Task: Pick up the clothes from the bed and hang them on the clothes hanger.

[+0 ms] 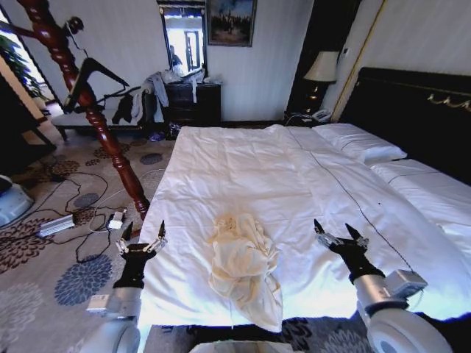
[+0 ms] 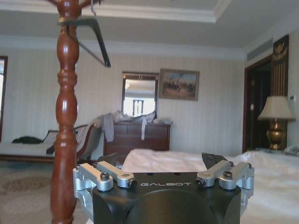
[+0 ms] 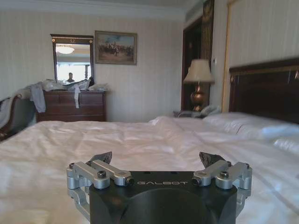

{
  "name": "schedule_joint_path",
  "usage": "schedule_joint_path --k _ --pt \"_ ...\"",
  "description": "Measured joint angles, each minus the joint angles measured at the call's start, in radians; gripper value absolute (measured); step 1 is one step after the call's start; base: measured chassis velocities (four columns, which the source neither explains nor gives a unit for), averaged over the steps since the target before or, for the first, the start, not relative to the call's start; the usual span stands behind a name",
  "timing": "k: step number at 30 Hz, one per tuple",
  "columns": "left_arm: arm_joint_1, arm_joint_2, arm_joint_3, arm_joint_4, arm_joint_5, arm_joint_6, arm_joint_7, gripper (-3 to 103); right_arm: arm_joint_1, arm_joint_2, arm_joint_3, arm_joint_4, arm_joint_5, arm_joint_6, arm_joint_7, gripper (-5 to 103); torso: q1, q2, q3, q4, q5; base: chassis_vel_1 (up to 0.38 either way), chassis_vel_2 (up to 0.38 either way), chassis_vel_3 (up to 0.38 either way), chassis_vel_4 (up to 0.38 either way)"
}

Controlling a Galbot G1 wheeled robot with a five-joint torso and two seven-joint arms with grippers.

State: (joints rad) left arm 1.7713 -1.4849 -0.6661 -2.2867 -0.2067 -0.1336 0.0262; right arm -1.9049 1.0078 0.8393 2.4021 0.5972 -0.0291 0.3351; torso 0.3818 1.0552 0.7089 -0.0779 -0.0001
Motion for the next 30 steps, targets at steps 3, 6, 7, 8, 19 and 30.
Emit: schedule_joint_path --k 3,6,7,8,19,30 --pt "-0.004 -0.005 0.007 0.026 0.007 -0.005 -0.001 100 0.006 0.017 -0.005 -0.061 -0.119 0.048 -0.029 100 0.0 0.0 0.0 0.0 0.0001 0.0 0.0 0.0 0.0" --pt "-0.004 -0.007 0.008 0.027 0.008 -0.008 -0.001 100 0.01 0.026 -0.008 -0.097 -0.188 0.076 -0.046 100 0.0 0.0 0.0 0.0 0.0001 0.0 0.0 0.0 0.0" --pt "-0.003 -0.007 0.009 0.022 0.007 -0.008 -0.001 100 0.012 0.031 -0.01 -0.114 -0.221 0.089 -0.053 100 0.0 0.0 0.0 0.0 0.0 0.0 0.0 0.0 0.0" --pt "-0.002 -0.008 0.009 0.011 0.005 -0.009 -0.001 100 0.013 0.034 -0.011 -0.127 -0.244 0.098 -0.059 100 0.0 0.0 0.0 -0.0001 0.0003 0.0 0.0 0.0 0.0" --pt "0.035 -0.012 0.004 -0.136 -0.119 -0.078 -0.001 100 0.015 0.051 -0.018 -0.131 -0.241 0.113 -0.065 100 0.0 0.0 0.0 0.0001 0.0002 0.0 0.0 0.0 0.0" --pt "0.06 -0.018 0.002 -0.119 -0.065 -0.071 -0.003 100 0.027 0.153 -0.048 -0.029 -0.019 0.187 -0.078 100 0.0 0.0 0.0 0.0002 -0.0006 0.0 0.0 0.0 0.0"
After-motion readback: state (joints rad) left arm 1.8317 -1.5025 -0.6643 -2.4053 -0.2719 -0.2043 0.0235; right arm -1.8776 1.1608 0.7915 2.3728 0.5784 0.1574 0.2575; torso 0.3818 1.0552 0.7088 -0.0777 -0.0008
